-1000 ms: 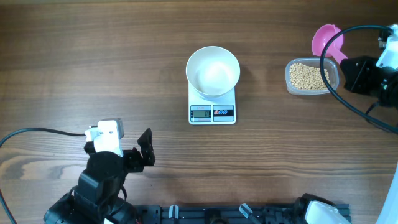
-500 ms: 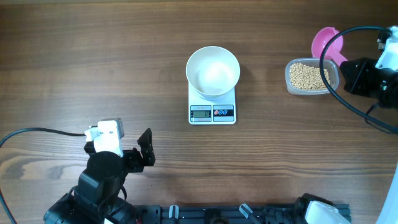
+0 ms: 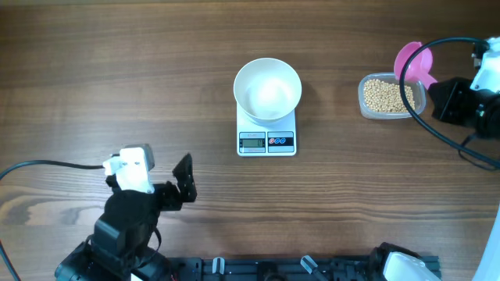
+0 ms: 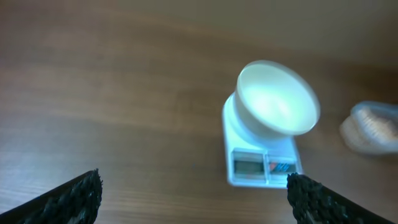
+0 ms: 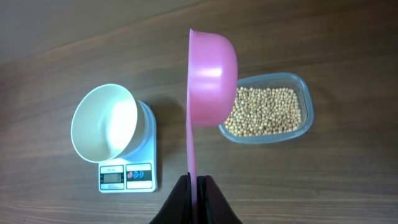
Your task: Scoop item into bowl and weigh 150g on scale
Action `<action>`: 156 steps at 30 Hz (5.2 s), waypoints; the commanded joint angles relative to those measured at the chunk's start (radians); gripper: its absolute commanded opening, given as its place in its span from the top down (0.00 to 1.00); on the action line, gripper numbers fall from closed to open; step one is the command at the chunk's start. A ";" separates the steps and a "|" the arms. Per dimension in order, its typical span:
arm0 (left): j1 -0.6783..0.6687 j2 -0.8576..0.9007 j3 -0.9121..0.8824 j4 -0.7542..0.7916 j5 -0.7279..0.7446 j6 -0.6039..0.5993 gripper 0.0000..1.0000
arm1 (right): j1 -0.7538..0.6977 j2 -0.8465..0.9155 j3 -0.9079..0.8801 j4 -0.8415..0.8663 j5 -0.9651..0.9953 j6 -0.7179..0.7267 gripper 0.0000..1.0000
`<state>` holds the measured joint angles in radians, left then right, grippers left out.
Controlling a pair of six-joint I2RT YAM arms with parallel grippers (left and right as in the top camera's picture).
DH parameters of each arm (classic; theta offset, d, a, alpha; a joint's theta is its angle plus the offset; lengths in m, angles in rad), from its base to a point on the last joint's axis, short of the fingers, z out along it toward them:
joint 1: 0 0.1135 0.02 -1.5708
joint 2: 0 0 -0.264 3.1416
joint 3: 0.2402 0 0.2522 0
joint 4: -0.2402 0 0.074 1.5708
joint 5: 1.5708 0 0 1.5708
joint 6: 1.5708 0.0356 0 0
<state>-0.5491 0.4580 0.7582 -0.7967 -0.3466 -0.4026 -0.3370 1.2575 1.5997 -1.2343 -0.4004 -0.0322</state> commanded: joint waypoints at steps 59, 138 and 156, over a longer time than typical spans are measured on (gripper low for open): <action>0.549 0.571 0.452 -0.084 0.424 0.141 0.00 | 0.148 0.436 0.008 0.127 0.457 -0.226 0.96; 0.548 0.571 0.452 -0.084 0.424 0.134 0.00 | 0.034 0.506 -0.154 0.177 0.054 -0.200 0.96; 0.549 0.571 0.452 -0.084 0.424 0.134 0.00 | 0.010 0.507 -0.208 0.197 0.007 -0.208 0.96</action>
<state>-0.0063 1.0248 1.1908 -0.8833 0.0875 -0.2821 -0.3283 1.7504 1.4307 -1.0416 -0.3439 -0.2371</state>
